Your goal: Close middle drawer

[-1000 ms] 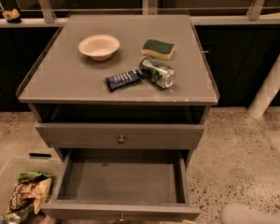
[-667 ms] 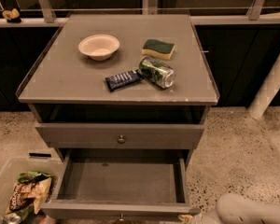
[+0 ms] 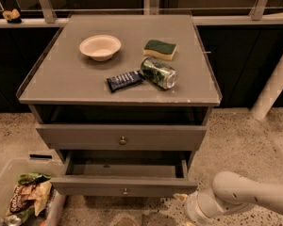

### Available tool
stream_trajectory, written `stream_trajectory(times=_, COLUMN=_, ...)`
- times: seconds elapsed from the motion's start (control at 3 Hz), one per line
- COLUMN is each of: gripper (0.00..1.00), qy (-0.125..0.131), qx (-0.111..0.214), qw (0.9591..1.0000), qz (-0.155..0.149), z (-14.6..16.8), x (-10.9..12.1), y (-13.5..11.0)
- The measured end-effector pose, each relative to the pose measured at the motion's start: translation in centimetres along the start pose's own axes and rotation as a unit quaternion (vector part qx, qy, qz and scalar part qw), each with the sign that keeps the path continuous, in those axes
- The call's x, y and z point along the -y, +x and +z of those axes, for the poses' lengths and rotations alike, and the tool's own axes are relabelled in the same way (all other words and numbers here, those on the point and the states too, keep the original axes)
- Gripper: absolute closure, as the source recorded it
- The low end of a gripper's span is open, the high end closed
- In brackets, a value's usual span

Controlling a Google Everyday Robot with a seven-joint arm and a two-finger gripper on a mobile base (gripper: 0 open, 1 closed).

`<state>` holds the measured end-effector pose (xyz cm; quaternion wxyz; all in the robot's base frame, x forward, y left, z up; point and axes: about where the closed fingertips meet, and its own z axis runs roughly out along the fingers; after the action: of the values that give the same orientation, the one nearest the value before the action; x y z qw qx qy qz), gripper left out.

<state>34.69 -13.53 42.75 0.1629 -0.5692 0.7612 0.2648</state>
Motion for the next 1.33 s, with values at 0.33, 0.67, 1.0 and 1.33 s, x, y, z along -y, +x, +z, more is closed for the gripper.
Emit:
stream_trajectory(times=0.33, gripper=0.0, qy=0.0, qx=0.0, qw=1.0, qz=0.0, z=0.0, x=0.0, y=0.0)
stream_trajectory(times=0.67, gripper=0.0, qy=-0.02, qx=0.005, qw=0.9998, qz=-0.007, z=1.4, x=0.9, y=-0.2)
stream_trajectory(times=1.0, gripper=0.0, qy=-0.037, qx=0.02, qw=0.9987, qz=-0.027, z=2.6, x=4.0, y=-1.3)
stream_trajectory(times=1.33, gripper=0.0, qy=0.005, qx=0.037, qw=0.9984, qz=-0.043, z=0.9, x=7.5, y=-3.7)
